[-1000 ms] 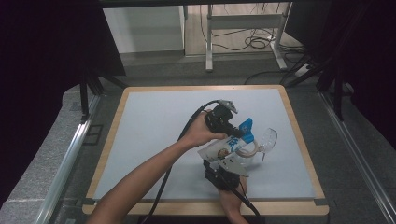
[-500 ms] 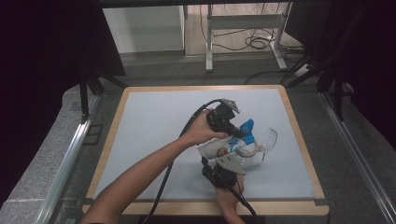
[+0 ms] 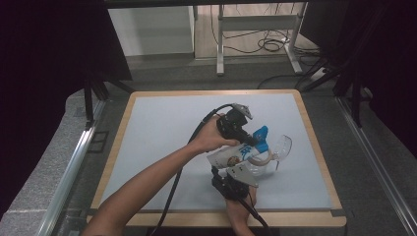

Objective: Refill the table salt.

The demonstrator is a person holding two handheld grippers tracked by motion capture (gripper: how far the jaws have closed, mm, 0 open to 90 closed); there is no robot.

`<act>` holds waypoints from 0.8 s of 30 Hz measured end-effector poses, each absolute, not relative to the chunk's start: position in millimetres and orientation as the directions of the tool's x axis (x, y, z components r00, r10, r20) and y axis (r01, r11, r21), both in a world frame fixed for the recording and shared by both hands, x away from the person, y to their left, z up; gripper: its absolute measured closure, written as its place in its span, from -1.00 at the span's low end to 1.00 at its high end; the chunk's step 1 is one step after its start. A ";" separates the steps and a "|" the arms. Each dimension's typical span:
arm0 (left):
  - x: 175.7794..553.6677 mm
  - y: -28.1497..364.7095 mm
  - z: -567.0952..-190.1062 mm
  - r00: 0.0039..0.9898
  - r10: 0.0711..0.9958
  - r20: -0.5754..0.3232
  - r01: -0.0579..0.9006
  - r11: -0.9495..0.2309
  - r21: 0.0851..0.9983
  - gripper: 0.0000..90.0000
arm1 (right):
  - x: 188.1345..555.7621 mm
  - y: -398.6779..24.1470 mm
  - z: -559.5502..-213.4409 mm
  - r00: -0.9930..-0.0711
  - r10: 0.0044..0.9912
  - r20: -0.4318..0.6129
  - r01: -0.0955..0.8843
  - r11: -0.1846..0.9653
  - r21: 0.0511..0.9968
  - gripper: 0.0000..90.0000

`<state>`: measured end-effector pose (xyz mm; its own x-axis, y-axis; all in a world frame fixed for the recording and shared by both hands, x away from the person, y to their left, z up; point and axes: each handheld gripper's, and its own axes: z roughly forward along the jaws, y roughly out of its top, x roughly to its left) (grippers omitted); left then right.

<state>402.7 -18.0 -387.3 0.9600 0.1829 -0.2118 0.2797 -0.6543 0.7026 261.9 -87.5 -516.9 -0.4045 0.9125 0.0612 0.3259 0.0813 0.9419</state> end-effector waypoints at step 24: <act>408.2 -26.3 -389.9 0.957 0.182 -0.228 0.290 -0.671 0.682 1.00 | 259.6 -84.7 -511.5 -0.396 0.916 0.060 0.302 0.068 0.951 -0.03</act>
